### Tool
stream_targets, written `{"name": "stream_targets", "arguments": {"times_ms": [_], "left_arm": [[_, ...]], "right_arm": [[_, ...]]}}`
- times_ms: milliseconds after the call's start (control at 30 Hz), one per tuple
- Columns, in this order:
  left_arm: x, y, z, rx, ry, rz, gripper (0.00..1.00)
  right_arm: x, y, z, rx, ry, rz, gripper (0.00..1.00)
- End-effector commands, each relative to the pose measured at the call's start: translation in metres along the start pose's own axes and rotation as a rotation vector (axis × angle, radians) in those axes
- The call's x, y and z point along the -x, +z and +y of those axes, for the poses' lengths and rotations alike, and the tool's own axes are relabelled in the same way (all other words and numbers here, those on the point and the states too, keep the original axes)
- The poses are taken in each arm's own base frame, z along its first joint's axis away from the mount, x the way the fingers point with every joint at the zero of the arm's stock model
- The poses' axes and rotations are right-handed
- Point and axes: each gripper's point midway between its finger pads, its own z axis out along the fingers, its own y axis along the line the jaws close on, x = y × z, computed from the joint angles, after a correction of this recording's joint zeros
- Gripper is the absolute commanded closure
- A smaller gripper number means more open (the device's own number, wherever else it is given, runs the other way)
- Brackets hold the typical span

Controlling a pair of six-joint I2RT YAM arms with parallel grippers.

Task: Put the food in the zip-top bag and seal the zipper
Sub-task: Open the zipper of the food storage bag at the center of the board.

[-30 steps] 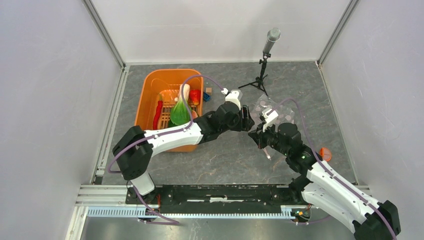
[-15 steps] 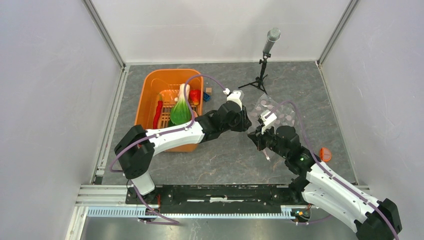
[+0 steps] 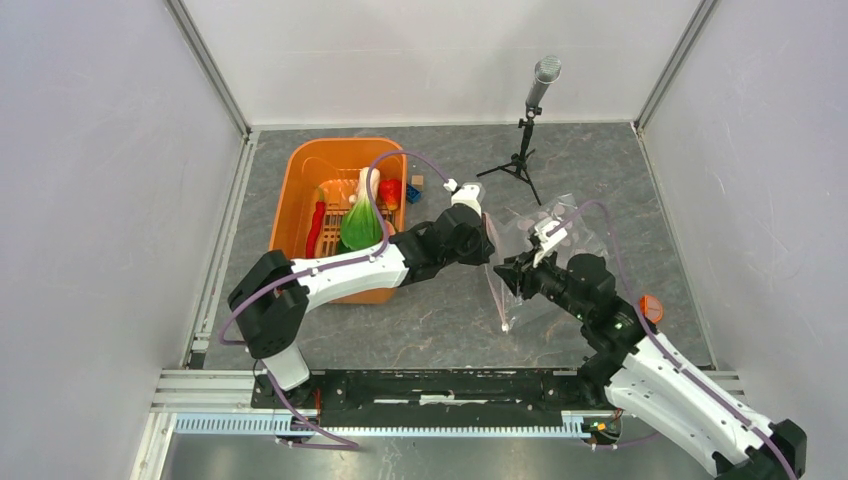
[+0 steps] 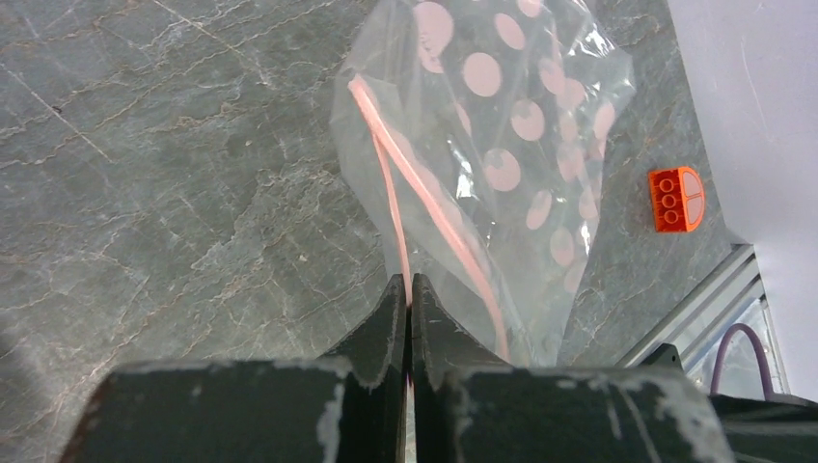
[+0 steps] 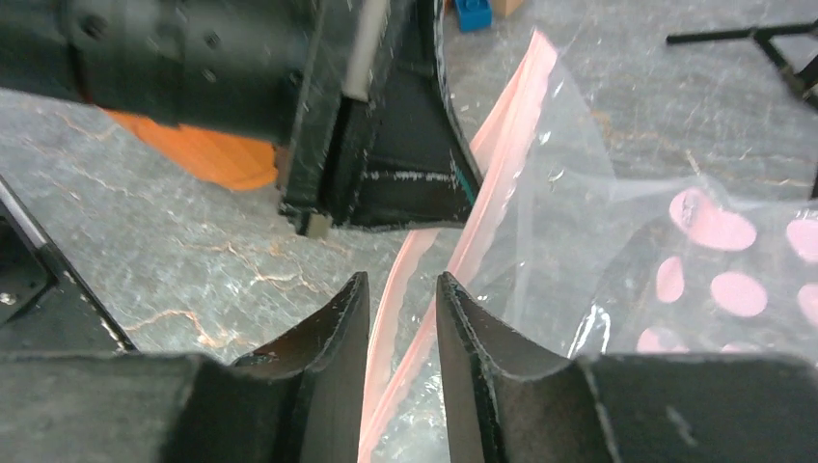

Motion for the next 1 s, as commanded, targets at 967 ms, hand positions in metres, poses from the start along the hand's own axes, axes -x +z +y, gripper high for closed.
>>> {"name": "stream_targets", "arguments": {"times_ms": [967], "left_arm": [[0.033,-0.032,-0.02,-0.045,-0.099,-0.062,0.98]], "right_arm": [[0.025,-0.006,-0.01,-0.546,-0.116,0.066,0.54]]}}
